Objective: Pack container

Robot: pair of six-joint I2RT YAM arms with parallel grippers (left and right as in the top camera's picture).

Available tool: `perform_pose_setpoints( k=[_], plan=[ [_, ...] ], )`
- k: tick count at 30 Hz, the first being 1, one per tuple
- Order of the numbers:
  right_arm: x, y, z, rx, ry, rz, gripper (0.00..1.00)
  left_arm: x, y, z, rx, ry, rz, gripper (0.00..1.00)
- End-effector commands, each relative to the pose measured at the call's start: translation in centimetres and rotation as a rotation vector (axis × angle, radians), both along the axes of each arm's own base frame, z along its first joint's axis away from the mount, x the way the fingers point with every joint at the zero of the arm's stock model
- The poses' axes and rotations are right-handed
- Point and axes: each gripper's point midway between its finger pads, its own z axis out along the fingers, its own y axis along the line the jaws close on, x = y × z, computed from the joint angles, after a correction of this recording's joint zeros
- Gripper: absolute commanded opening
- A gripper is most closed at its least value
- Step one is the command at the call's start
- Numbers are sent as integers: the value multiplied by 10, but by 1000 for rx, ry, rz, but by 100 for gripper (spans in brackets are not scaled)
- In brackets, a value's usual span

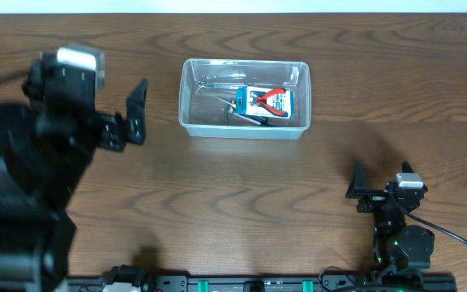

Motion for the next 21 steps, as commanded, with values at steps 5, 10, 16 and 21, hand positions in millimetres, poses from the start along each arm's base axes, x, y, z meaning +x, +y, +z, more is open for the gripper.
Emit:
perform_pose_setpoints(
  k=[5, 10, 16, 21],
  plan=[
    [0, -1, -1, -11, -1, -1, 99, -24, 3, -59, -143, -149, 22, 98],
    [0, -1, -1, -11, -1, -1, 99, -39, 11, -86, -177, -250, 46, 98],
    [0, -1, -1, -11, -1, -1, 99, -50, 22, -118, -195, -282, 88, 98],
    [0, -1, -1, -10, -1, -1, 99, -58, 23, -136, -197, -315, 89, 98]
  ],
)
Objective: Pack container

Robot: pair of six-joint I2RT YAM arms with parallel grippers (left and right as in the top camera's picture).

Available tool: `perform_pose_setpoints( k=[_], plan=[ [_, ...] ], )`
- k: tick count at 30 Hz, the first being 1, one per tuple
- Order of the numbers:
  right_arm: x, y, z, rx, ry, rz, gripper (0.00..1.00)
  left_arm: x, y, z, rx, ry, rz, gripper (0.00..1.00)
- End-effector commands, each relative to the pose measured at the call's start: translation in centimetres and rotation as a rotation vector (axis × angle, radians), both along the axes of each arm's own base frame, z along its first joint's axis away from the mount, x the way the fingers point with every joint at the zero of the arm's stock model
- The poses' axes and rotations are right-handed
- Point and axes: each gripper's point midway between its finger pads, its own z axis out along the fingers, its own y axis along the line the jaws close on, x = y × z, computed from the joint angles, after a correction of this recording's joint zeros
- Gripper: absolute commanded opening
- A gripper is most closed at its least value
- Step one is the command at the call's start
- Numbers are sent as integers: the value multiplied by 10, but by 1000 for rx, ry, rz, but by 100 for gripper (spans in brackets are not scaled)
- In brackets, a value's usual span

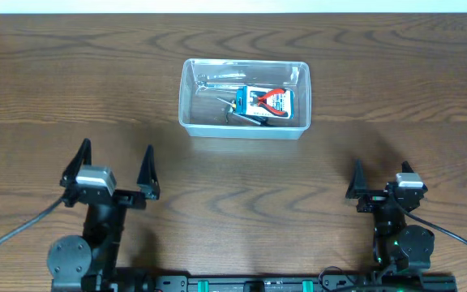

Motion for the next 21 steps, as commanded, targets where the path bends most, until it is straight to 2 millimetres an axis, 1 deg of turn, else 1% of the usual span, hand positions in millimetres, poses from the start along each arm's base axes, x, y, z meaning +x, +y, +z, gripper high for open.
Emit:
perform_pose_setpoints(
  k=[1, 6, 10, 15, 18, 21],
  plan=[
    [0, -1, -1, -11, -2, -1, 99, -6, 4, -6, -21, -32, 18, 98],
    [0, -1, -1, -10, -2, -1, 99, -11, 13, -13, -71, -106, 51, 98],
    [0, -1, -1, -11, -1, -1, 99, -7, 18, -17, -115, -143, 62, 98],
    [0, -1, -1, -10, -1, -1, 99, -3, 23, -20, -123, -171, 88, 98],
    [0, -1, -1, -11, -1, -1, 99, 1, 29, -30, -129, -174, 120, 98],
    [0, -1, -1, -10, -1, -1, 99, 6, 29, -44, -130, -161, 123, 98]
  ],
)
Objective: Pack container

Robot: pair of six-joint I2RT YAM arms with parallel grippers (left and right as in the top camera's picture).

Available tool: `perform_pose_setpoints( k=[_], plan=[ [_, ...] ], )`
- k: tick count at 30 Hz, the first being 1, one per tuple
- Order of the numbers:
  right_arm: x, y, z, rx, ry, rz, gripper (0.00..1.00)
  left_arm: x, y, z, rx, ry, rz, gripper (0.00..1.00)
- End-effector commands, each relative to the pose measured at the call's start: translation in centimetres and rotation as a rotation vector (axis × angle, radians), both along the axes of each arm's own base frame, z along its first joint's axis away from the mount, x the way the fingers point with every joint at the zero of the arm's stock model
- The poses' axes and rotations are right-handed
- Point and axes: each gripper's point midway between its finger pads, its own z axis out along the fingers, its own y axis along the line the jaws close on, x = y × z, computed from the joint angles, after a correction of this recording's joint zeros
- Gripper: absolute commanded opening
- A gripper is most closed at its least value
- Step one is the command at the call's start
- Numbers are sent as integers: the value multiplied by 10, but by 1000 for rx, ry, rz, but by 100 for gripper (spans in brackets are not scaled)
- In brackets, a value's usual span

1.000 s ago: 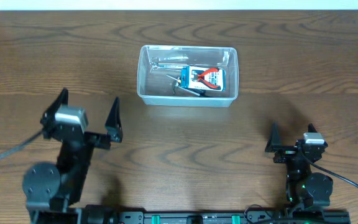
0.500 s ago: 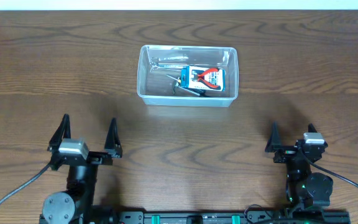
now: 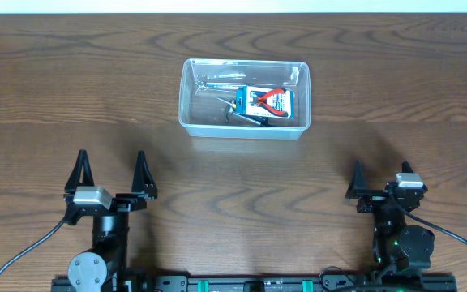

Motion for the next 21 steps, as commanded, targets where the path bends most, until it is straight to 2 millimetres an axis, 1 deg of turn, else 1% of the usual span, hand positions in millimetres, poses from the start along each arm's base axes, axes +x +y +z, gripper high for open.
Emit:
perform_pose_setpoints(
  k=[1, 6, 12, 21],
  plan=[
    [0, -1, -1, -11, -1, -1, 99, 4, 7, -16, -22, 14, 31, 98],
    [0, -1, -1, -11, -1, -1, 99, 11, 8, -39, -23, 41, 35, 98],
    [0, -1, -1, -11, -2, -1, 99, 14, 14, -53, -27, 97, 67, 98],
    [0, -1, -1, -11, -1, -1, 99, 17, 14, -107, -33, 316, 69, 98]
  ],
)
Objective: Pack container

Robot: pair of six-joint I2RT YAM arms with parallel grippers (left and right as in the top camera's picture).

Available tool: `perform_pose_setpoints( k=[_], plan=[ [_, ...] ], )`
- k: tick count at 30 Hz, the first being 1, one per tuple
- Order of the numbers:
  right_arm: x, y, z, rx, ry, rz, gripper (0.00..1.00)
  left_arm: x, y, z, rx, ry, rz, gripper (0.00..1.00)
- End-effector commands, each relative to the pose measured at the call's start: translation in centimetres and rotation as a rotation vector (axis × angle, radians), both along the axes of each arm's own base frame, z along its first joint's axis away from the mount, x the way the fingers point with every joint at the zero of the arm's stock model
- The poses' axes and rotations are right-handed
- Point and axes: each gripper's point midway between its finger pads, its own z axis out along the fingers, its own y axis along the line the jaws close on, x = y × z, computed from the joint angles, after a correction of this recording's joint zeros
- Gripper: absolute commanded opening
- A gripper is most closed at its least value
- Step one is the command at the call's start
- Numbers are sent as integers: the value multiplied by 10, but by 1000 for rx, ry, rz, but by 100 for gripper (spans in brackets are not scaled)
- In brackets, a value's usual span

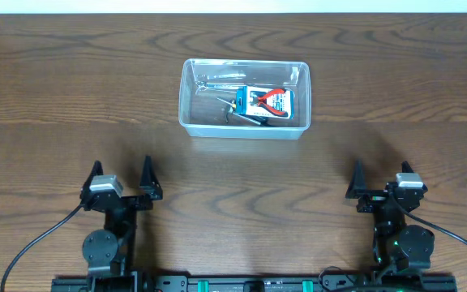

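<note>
A clear plastic container [244, 97] stands at the back middle of the wooden table. Inside it lie red-handled pliers on a blue card [267, 101] and some thin metal tools [227, 81]. My left gripper [122, 177] rests near the front edge at the left, open and empty, far from the container. At the front right my right gripper [380, 180] is also open with nothing between its fingers.
The brown wooden table [233, 170] spreads between the container and both arms. A black cable [43, 239] runs from the left arm base, another cable [460, 239] from the right. A rail with green lights lines the front edge.
My left gripper has shifted slightly right and nearer the front edge, still open. The right arm and the container's contents are unchanged.
My left arm was first raised high, left of the container, open and empty. Then it stood low at the front left, and it has since settled there. The right arm has stayed at the front right throughout, and the container has kept the pliers and tools.
</note>
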Motion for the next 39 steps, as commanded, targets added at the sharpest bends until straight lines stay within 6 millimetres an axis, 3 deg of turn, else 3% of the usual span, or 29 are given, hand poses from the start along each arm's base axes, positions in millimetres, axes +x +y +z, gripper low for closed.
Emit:
perform_pose_setpoints(
  k=[1, 4, 39],
  plan=[
    [0, -1, -1, -11, -1, -1, 99, -1, 4, -16, -4, 62, 21, 98],
    [0, -1, -1, -11, -1, -1, 99, -3, 4, -32, -11, 128, 20, 98],
    [0, -1, -1, -11, -1, -1, 99, -3, -3, -32, -14, 127, -20, 98]
  ],
)
